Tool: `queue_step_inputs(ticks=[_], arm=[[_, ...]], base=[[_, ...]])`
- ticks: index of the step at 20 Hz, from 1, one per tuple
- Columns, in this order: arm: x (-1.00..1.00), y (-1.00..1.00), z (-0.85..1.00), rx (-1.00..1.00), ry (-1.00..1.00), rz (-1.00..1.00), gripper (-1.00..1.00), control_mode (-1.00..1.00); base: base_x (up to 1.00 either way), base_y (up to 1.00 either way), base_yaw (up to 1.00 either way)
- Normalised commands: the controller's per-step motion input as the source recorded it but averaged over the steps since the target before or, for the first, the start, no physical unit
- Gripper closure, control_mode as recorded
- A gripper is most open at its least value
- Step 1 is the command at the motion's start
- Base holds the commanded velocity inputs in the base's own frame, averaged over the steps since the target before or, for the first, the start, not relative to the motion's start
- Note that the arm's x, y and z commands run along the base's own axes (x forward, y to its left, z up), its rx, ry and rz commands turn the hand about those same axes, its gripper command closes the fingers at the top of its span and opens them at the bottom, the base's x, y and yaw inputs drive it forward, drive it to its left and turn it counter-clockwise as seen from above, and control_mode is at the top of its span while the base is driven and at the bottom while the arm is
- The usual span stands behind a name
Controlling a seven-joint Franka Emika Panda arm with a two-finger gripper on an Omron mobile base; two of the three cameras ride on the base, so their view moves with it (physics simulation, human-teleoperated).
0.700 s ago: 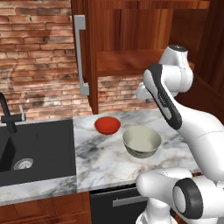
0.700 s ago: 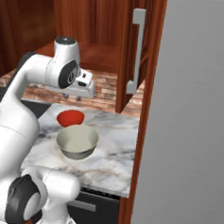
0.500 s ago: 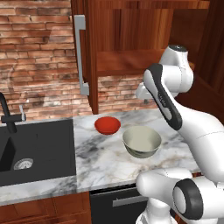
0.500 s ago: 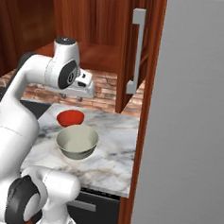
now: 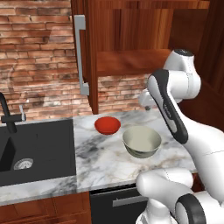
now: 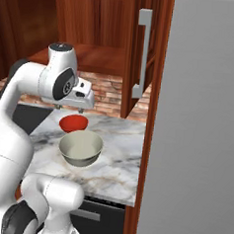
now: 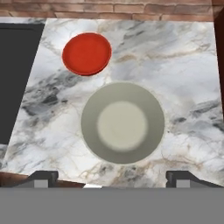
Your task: Pick up the bowls on the counter and stack them on top of one another in the open cabinet. Place the smaller bowl on top of the larger bowl.
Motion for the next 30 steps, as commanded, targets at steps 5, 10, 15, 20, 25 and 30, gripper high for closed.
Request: queue_step_inputs(ticks=[5,10,15,20,25,30], arm=[[-0.39,0.17,-0.02,-0.06,-0.03,0.04,-1.0,-1.0],[-0.35,0.17,-0.04,-0.06,-0.06,0.05,-1.0,-1.0],[-0.32,0.17,-0.05,-0.06,-0.07,0.05,-1.0,-1.0],[-0.15,0.12,-0.08,-0.06,-0.06,0.03,-1.0,-1.0],[-0.01,0.12,-0.02,-0.06,-0.03,0.01,-1.0,-1.0],[0.0,0.07,0.0,-0.06,-0.01,0.02,-1.0,-1.0]], base=[[0.0,0.0,0.0],[0.0,0.0,0.0],[0.0,0.0,0.0],[0.0,0.0,0.0],[0.0,0.0,0.0],[0.0,0.0,0.0]])
